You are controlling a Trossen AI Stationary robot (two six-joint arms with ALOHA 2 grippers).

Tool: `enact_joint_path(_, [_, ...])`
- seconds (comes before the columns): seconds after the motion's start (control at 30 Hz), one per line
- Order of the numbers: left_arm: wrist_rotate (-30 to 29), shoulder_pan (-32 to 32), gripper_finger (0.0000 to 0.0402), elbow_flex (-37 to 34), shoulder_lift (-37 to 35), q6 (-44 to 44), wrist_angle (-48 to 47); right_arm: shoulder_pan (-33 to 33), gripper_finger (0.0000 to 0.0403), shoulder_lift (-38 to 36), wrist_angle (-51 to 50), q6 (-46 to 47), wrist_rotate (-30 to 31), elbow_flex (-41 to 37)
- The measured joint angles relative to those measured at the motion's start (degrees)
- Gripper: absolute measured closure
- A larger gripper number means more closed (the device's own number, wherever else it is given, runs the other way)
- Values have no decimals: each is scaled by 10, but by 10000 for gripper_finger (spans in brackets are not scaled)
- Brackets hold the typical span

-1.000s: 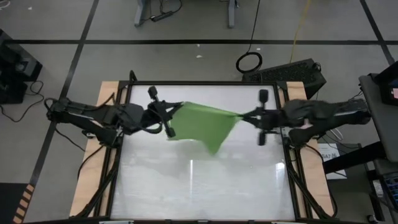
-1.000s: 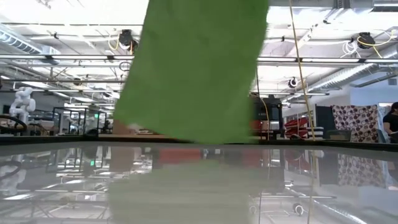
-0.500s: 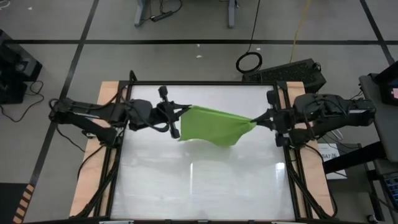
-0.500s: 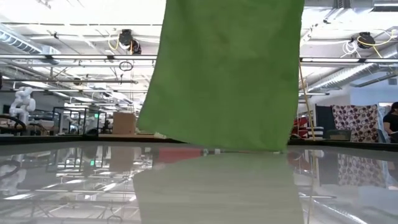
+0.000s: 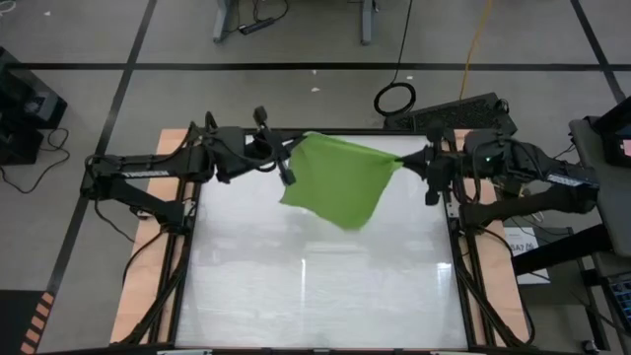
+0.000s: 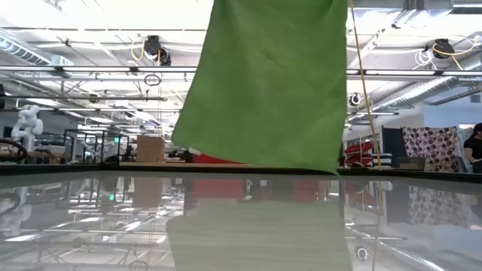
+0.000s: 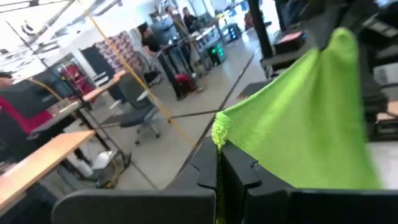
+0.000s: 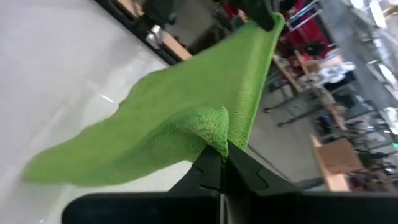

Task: Roll towel
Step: Roll the green microfiber cloth

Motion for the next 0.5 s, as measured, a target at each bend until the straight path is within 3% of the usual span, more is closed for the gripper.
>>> enact_joint_path(0.17, [51,-30,400,0,-14,-1,-23,-3,403,0,-8,32,-97,0])
enact_joint_path(0.33, [59,-96,400,0,-12,-11,-157,21,403,5,-56,115,-205,-7])
enact_joint_path(0.5, [69,-145,400,-29,17,-61,-235,63,403,20,-16,194,-325,-89])
